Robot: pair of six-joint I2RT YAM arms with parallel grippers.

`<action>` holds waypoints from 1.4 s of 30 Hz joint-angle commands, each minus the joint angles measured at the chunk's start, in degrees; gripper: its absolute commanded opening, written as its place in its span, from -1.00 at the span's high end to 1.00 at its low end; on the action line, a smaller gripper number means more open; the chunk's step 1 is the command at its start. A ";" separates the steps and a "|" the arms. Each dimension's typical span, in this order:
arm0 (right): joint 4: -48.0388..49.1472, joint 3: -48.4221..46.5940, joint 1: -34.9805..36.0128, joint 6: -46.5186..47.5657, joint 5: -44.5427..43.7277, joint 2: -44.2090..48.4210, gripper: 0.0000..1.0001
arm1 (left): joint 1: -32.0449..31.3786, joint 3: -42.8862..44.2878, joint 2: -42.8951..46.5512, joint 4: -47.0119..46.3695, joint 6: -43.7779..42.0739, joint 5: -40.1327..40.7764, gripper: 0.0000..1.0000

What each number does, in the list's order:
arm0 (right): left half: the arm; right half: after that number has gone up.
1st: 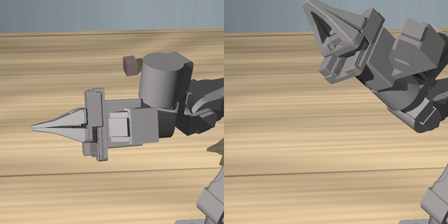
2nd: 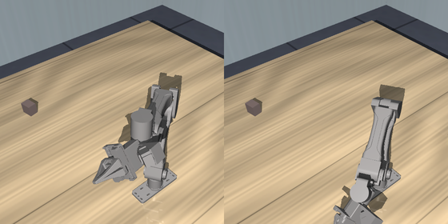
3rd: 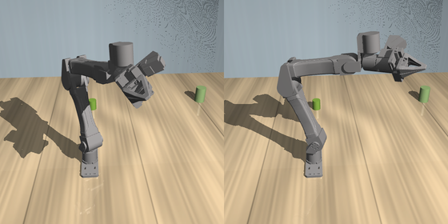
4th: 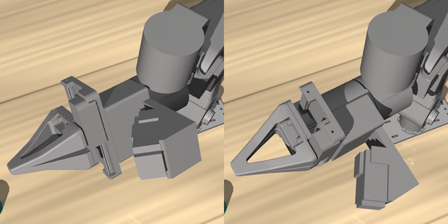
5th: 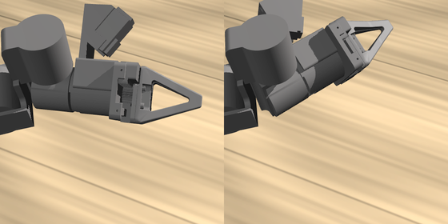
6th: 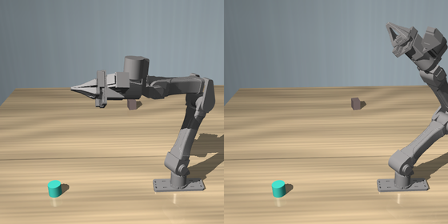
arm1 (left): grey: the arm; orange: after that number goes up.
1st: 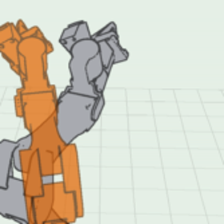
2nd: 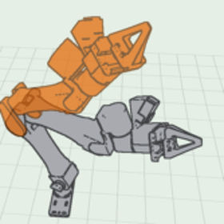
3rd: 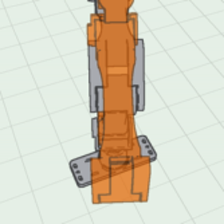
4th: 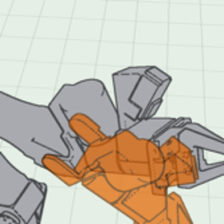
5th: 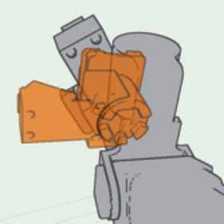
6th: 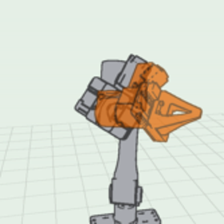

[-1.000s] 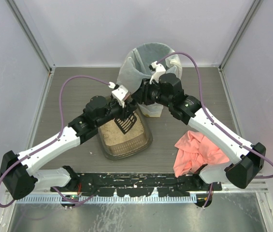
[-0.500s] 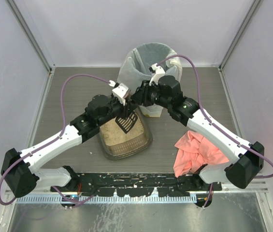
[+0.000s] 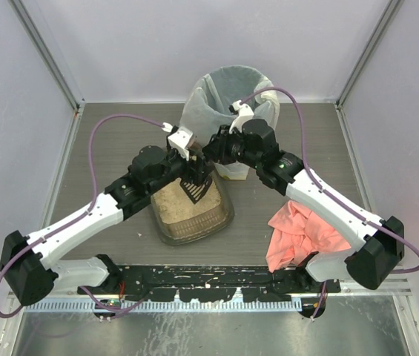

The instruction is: Clean the litter box

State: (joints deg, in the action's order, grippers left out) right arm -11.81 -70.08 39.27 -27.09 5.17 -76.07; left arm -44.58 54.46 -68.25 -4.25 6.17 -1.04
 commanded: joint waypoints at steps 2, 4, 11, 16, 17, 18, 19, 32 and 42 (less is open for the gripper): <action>7.79 2.85 -0.06 1.65 -7.04 4.91 0.99 | -0.12 0.12 7.60 5.17 4.79 5.95 -0.64; 10.93 5.67 -0.02 1.54 -8.75 6.22 0.99 | -0.12 -0.88 10.83 9.34 6.61 9.62 -0.66; 20.51 12.04 0.91 2.05 -12.22 6.89 0.99 | 0.00 -5.81 23.80 24.40 12.23 24.42 -0.71; 27.19 14.13 4.20 5.86 -16.87 4.75 0.99 | -0.03 -5.93 29.56 34.67 15.63 27.30 -0.73; 28.14 14.09 4.88 6.91 -18.95 3.95 0.99 | -0.02 -5.97 30.34 36.51 16.56 28.11 -0.73; 29.31 13.83 5.62 8.17 -21.15 2.94 0.99 | -0.07 -6.05 30.97 38.32 17.49 29.24 -0.73; 30.10 13.41 6.33 9.37 -22.36 1.91 0.99 | -0.05 -6.04 31.50 40.11 18.46 30.63 -0.73; 31.18 2.67 8.11 21.09 -33.19 -14.85 0.99 | -0.03 -11.57 34.08 47.27 29.45 31.68 -0.63; 30.53 -4.56 8.09 23.19 -33.64 -23.78 0.98 | -0.01 -9.21 35.45 51.07 28.97 33.59 -0.59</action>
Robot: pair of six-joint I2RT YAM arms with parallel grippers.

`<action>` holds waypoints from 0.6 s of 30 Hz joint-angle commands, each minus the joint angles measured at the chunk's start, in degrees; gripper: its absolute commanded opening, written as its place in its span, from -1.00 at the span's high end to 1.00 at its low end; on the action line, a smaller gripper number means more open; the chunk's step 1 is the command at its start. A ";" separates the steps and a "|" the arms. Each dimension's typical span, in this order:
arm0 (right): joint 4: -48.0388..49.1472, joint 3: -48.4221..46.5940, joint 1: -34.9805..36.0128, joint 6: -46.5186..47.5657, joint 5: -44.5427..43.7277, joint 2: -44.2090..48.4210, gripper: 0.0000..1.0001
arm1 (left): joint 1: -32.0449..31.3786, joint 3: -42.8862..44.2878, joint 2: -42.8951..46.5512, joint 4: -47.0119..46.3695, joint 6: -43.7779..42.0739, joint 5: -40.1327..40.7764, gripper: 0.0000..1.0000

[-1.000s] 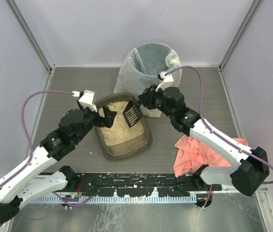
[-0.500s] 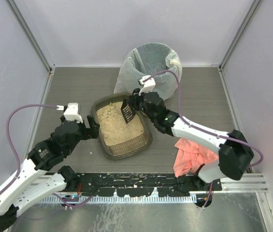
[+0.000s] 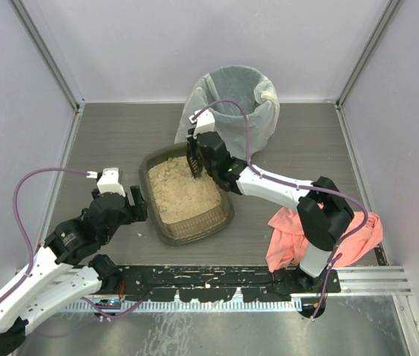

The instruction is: Clean the litter box

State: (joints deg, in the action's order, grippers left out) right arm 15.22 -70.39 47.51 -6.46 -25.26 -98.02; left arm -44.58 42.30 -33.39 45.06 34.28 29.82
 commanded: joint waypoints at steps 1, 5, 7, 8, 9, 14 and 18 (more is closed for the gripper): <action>3.45 -4.88 -0.14 2.90 -3.37 -2.59 0.99 | -0.04 3.70 0.63 2.56 0.57 3.08 -0.59; 2.74 -6.71 -0.13 3.54 -2.86 -5.18 0.99 | -0.03 6.41 1.07 6.10 -0.53 4.41 -0.58; 2.75 -6.89 -0.13 3.55 -2.92 -6.01 0.99 | -0.04 7.70 1.42 7.81 -0.97 4.96 -0.58; 2.83 -6.85 -0.11 3.56 -3.06 -6.30 0.99 | 0.00 8.39 1.62 8.51 -1.16 5.28 -0.58; 2.81 -6.75 -0.13 3.47 -3.17 -6.46 0.99 | -0.01 8.99 1.80 9.33 -1.37 5.67 -0.58; 3.31 -5.71 -0.05 2.65 -2.64 -5.60 0.99 | 0.01 10.54 3.43 11.71 -2.55 7.39 -0.59; 3.54 -5.30 0.00 2.76 -1.78 -3.56 0.99 | -0.06 10.06 4.55 11.51 -2.73 7.72 -0.60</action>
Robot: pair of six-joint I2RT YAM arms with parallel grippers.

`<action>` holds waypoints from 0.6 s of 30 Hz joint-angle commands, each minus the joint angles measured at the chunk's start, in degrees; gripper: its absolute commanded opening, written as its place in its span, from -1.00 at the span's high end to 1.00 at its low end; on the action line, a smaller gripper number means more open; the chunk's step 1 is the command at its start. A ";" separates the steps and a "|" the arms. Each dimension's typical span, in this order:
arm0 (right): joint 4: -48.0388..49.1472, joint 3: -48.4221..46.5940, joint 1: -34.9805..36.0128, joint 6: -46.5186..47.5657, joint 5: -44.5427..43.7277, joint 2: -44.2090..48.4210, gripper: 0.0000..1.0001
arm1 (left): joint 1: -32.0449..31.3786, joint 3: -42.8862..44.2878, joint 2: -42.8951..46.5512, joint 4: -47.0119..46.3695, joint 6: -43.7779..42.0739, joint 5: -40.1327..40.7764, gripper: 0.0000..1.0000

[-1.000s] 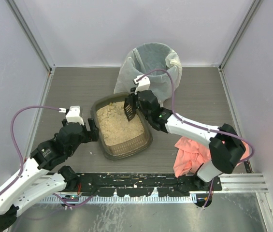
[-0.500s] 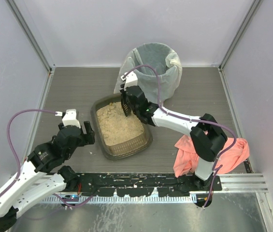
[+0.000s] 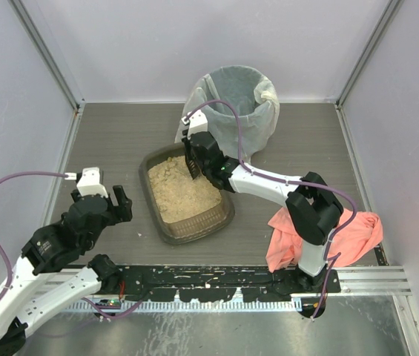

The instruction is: Clean the litter box

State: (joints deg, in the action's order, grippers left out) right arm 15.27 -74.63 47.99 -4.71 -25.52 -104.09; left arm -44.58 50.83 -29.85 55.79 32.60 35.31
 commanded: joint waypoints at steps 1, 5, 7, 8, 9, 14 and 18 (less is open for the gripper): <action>3.46 -1.05 -0.51 1.16 -1.41 3.09 0.98 | -0.06 1.40 1.16 0.66 -0.97 2.20 -0.60; 3.36 -0.62 -0.48 2.02 -0.47 5.16 0.98 | -0.01 1.20 0.88 0.47 -1.00 2.08 -0.60; 3.19 -0.54 -0.44 2.72 -0.50 5.53 0.99 | -0.02 1.12 0.50 0.32 -1.12 1.89 -0.60; 3.19 -0.50 -0.39 3.24 -0.55 5.63 0.99 | -0.04 0.96 0.36 0.17 -1.21 1.68 -0.60; 3.19 -0.47 -0.37 3.48 -0.59 5.73 0.99 | -0.01 0.89 0.22 -0.03 -1.29 1.56 -0.60; 3.21 -0.13 -0.27 3.94 -0.38 6.50 0.99 | -0.01 0.74 -0.34 -0.41 -1.48 1.22 -0.60; 3.00 -0.97 -0.04 5.54 -1.52 5.99 0.99 | 0.02 0.69 -0.40 -0.57 -1.52 1.10 -0.60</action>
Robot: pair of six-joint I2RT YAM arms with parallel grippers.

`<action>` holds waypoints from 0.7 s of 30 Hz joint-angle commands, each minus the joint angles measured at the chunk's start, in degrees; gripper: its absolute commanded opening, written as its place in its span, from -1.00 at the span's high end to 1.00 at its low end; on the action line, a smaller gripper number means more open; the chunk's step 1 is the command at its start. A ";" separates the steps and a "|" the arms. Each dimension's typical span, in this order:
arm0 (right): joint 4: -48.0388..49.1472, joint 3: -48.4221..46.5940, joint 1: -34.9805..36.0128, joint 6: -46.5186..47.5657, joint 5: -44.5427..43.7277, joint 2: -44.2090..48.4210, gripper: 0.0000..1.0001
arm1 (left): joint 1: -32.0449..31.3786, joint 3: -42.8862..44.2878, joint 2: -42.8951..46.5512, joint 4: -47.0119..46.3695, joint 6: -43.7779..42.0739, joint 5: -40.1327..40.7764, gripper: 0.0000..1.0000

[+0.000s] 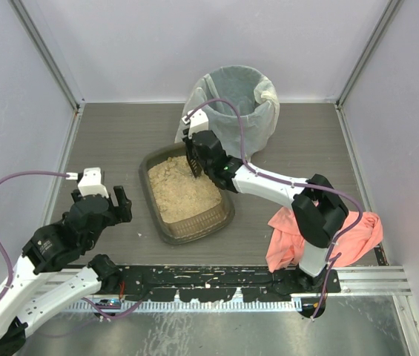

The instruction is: Clean the litter box

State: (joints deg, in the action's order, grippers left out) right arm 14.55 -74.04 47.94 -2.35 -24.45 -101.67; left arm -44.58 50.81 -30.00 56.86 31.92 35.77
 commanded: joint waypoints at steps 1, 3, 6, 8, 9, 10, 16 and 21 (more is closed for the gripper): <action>3.49 -1.90 0.04 3.78 -2.98 3.08 0.99 | -0.02 0.75 -0.19 -1.68 -0.89 0.66 -0.60; 3.16 -2.68 0.21 5.20 -3.73 1.88 0.99 | -0.04 0.64 -0.15 -1.74 -0.98 0.70 -0.60; 2.93 -3.58 0.41 6.49 -4.31 -0.06 0.99 | -0.03 0.54 -0.17 -1.91 -0.98 0.66 -0.60; 2.96 -4.00 0.55 7.09 -4.67 -1.23 0.99 | 0.02 0.58 -0.23 -1.95 -0.98 0.69 -0.60; 3.09 -4.19 0.57 7.15 -4.79 -1.67 0.99 | -0.05 0.53 -0.34 -1.93 -0.98 0.63 -0.60; 3.12 -4.29 0.57 7.06 -4.82 -2.17 0.99 | -0.07 0.58 -0.40 -1.94 -0.98 0.65 -0.60; 2.95 -5.47 0.65 6.20 -4.31 -4.75 0.99 | 0.02 0.35 -0.59 -2.20 -1.07 0.33 -0.60; 2.90 -5.19 0.75 4.52 -3.31 -5.20 0.99 | 0.01 0.33 -0.44 -2.35 -1.12 0.29 -0.60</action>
State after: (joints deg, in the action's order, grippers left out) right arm 14.96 -77.21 48.88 2.81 -26.70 -107.39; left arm -44.58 50.81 -30.22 56.82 31.79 35.73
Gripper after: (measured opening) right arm 0.232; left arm 0.801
